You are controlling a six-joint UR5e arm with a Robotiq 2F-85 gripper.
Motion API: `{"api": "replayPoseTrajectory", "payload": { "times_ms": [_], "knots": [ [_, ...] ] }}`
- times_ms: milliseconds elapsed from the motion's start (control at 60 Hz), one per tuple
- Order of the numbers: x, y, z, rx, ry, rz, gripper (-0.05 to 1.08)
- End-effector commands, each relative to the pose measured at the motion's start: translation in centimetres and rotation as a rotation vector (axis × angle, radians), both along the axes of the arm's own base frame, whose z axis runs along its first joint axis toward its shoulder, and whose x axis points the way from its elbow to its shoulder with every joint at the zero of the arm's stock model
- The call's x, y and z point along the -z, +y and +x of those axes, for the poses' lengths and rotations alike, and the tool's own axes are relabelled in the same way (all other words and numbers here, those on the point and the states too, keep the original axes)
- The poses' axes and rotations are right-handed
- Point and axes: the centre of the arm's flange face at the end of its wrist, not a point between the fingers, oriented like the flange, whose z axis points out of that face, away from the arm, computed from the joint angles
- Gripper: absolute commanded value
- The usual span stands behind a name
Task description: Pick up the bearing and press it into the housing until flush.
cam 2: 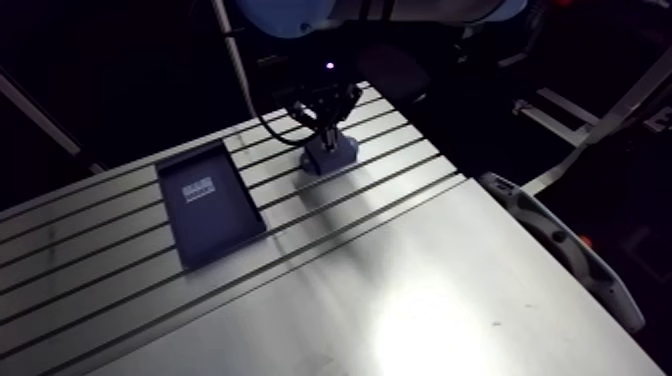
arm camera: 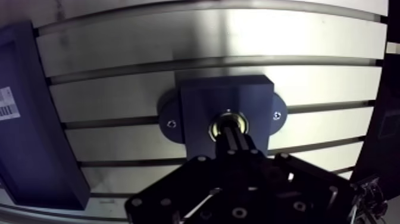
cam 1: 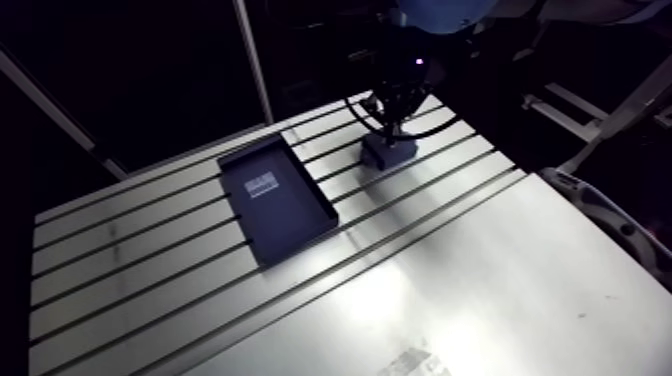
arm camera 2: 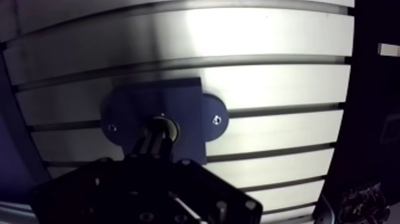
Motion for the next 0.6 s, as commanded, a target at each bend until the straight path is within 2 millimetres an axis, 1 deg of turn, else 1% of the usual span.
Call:
{"api": "replayPoseTrajectory", "payload": {
  "times_ms": [17, 67, 83, 117, 133, 150, 167, 183, 200, 233, 250, 267, 283, 300, 317, 333, 383, 417, 567, 600],
  "knots": [
    [-1.0, 0.0, 0.0, 0.0, 0.013, 0.009, 0.93],
    [-1.2, 0.0, 0.0, 0.0, 0.014, 0.01, 0.92],
    [-1.2, 0.0, 0.0, 0.0, 0.016, 0.011, 0.89],
    [-1.2, 0.0, 0.0, 0.0, 0.016, 0.011, 0.89],
    [-1.2, 0.0, 0.0, 0.0, 0.016, 0.011, 0.8],
    [-1.2, 0.0, 0.0, 0.0, 0.014, 0.01, 0.68],
    [-1.2, 0.0, 0.0, 0.0, 0.014, 0.01, 0.68],
    [-1.2, 0.0, 0.0, 0.002, 0.011, 0.008, 0.57],
    [-1.2, 0.0, 0.0, 0.002, 0.011, 0.008, 0.57],
    [-1.1, -0.2, 0.1, -0.001, 0.003, 0.005, 0.36],
    [-1.1, -0.2, 0.1, -0.001, 0.003, 0.005, 0.36],
    [-1.1, -0.2, 0.1, -0.001, 0.002, 0.005, 0.24],
    [-1.1, -0.2, 0.1, -0.001, 0.002, 0.005, 0.24],
    [-1.1, -0.2, 0.1, -0.003, 0.001, 0.004, 0.15],
    [-1.1, -0.2, 0.1, -0.003, 0.001, 0.004, 0.15],
    [-1.3, -0.2, 0.0, -0.003, 0.0, 0.004, 0.11],
    [-1.3, -0.2, 0.1, -0.003, -0.001, 0.004, 0.08],
    [-1.5, -0.4, 0.1, -0.004, -0.002, 0.004, 0.04],
    [-2.2, -0.5, 0.1, -0.006, 0.0, 0.005, 0.02],
    [-3.0, -0.7, 0.1, -0.009, 0.001, 0.006, 0.02]
  ]
}}
